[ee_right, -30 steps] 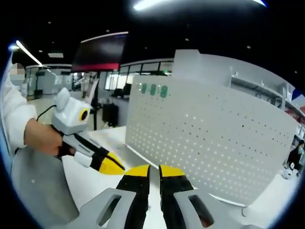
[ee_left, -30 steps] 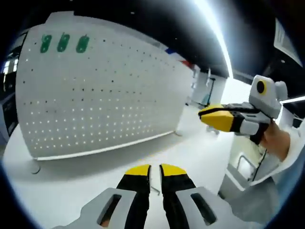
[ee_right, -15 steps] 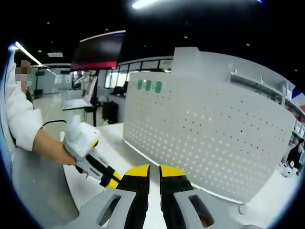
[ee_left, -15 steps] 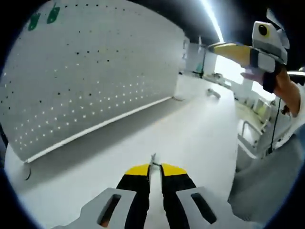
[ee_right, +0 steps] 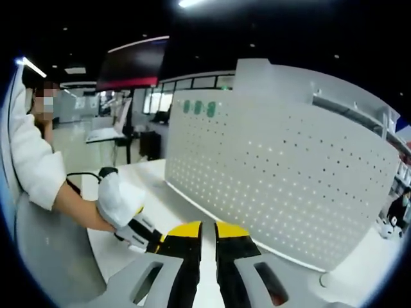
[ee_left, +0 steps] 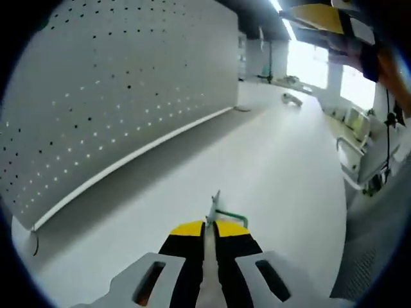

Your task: Insert the hook assembly into the mounting plate slot until the hook locks in place.

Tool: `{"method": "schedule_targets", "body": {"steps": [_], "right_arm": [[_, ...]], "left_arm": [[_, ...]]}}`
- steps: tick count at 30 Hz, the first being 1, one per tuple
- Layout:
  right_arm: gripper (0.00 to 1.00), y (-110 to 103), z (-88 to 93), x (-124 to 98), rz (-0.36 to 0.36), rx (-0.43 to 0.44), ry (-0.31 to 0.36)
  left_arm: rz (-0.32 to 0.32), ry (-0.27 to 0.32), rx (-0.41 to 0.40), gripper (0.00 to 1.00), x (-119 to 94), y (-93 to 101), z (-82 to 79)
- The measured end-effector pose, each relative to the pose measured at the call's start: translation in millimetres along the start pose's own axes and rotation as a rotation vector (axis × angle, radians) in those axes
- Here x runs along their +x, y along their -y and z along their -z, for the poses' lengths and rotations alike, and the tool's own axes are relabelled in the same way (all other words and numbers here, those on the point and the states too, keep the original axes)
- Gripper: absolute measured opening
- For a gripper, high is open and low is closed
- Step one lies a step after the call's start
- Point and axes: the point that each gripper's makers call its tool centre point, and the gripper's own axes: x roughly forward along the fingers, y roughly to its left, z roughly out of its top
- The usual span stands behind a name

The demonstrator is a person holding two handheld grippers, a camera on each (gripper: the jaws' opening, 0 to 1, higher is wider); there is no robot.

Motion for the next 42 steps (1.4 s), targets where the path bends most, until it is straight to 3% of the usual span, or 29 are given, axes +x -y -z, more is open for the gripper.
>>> {"method": "schedule_targets", "body": {"steps": [13, 27, 42], "right_arm": [[0.06, 4.1, 6.6, 5.9, -0.011, 0.003, -0.014], [0.06, -3.8, 11.8, 9.6, -0.036, 0.004, -0.020], [0.06, -5.5, 25.0, 10.0, -0.048, 0.009, -0.041]], "left_arm": [[0.000, -0.010, 0.002, 0.02, 10.0, 2.0, 1.5], [-0.009, 0.042, -0.008, 0.02, -7.0, -2.2, -16.6], [-0.030, 0.072, -0.049, 0.01, -9.5, -10.9, -29.0]]}}
